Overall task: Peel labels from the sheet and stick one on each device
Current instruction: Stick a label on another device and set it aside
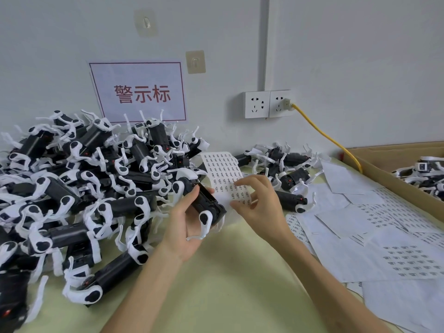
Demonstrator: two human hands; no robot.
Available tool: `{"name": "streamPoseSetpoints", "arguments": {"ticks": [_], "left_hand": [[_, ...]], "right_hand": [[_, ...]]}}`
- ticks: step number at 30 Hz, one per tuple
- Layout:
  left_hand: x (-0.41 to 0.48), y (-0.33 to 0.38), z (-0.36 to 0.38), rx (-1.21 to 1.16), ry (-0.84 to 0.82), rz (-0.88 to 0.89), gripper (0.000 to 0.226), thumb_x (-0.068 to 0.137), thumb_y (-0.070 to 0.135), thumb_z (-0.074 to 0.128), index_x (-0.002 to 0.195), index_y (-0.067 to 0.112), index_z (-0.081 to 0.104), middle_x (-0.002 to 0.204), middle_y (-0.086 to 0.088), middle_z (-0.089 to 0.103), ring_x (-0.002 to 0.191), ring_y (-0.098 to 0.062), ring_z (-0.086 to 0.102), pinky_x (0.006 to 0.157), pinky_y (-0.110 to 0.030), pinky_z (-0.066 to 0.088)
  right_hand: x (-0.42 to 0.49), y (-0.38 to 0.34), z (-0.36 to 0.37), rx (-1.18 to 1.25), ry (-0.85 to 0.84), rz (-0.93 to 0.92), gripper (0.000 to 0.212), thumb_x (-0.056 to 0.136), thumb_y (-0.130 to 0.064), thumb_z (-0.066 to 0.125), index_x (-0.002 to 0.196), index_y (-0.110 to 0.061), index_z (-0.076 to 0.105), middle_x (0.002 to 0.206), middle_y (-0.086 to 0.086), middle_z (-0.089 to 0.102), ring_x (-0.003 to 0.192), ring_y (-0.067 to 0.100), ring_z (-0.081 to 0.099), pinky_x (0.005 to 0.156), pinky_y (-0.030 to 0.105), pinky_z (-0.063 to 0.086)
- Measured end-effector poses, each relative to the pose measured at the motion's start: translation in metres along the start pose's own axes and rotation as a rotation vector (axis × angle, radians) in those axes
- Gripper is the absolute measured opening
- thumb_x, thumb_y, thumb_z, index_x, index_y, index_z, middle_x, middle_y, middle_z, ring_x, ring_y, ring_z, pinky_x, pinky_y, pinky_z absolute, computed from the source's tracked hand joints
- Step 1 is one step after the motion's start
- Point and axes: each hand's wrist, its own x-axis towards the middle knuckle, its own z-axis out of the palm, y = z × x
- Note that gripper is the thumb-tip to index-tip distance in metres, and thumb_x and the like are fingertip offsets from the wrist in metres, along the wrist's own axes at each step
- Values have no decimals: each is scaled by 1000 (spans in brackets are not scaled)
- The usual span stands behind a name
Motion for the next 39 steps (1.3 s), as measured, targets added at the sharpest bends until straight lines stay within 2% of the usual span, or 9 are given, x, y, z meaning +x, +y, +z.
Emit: {"name": "streamPoseSetpoints", "arguments": {"ticks": [3, 6, 10, 13, 18, 23, 26, 34, 39], "left_hand": [[-2, -1, 3, 40, -7, -1, 29, 87, 36, 69, 92, 9, 79, 83, -9, 67, 73, -20, 68, 66, -32, 58], [-3, -3, 5, 56, -12, -1, 34, 88, 37, 66, 102, 9, 79, 85, -10, 68, 74, -21, 69, 64, -34, 58], [-4, -4, 5, 83, -32, 15, 40, 90, 38, 66, 115, 8, 74, 86, -13, 66, 75, -24, 68, 63, -34, 59], [-3, -5, 4, 144, -47, 7, 43, 86, 43, 70, 116, 13, 75, 86, -9, 65, 77, -23, 67, 65, -33, 59], [-2, -6, 2, 227, -38, 9, 37, 85, 46, 69, 108, 19, 77, 92, -8, 64, 81, -23, 67, 70, -36, 52], [-2, -6, 1, 244, -40, 17, 37, 81, 49, 73, 104, 20, 76, 102, -12, 65, 88, -25, 66, 69, -34, 53], [-3, -5, 2, 252, -33, 33, 43, 76, 52, 75, 102, 18, 76, 98, -11, 65, 83, -24, 67, 66, -35, 55], [-3, -5, 4, 361, 5, 62, 44, 74, 55, 71, 100, 20, 78, 93, -3, 71, 85, -21, 70, 75, -35, 55], [-6, -6, 7, 336, 27, 53, 50, 73, 58, 72, 102, 18, 80, 87, -2, 72, 80, -20, 73, 62, -26, 57]], "right_hand": [[1, 1, 0, -1, -6, 1, 27, 87, -20, 80, 112, -25, 71, 123, -11, 53, 103, -3, 53, 82, 7, 39], [1, 2, 1, -30, 6, 24, 15, 92, -28, 74, 107, -26, 73, 116, -12, 57, 107, -6, 54, 84, 4, 36], [1, 2, 2, -133, 59, 3, 14, 88, -27, 79, 102, -25, 76, 106, -9, 62, 102, 11, 48, 88, 20, 36], [1, 0, 1, -190, 71, -39, 20, 83, -23, 83, 103, -24, 78, 104, -8, 61, 101, 14, 46, 91, 27, 36], [0, 0, -1, -84, 19, -35, 18, 83, -20, 83, 100, -23, 77, 99, -10, 65, 88, 3, 58, 76, 4, 35], [-1, -1, 2, -44, 21, -19, 10, 82, -17, 83, 92, -18, 79, 85, -9, 69, 82, 3, 62, 70, 9, 43], [-2, 0, 2, 19, 25, -6, 8, 82, -13, 84, 87, -18, 80, 79, -13, 69, 79, 1, 64, 67, 12, 48], [-2, 1, 0, 8, 10, -36, 5, 86, -10, 78, 83, -14, 81, 75, -11, 72, 77, 3, 65, 66, 8, 44], [-2, 2, 1, -31, 0, -50, 13, 91, -7, 70, 82, -11, 78, 76, -11, 73, 79, 4, 66, 71, 9, 45]]}}
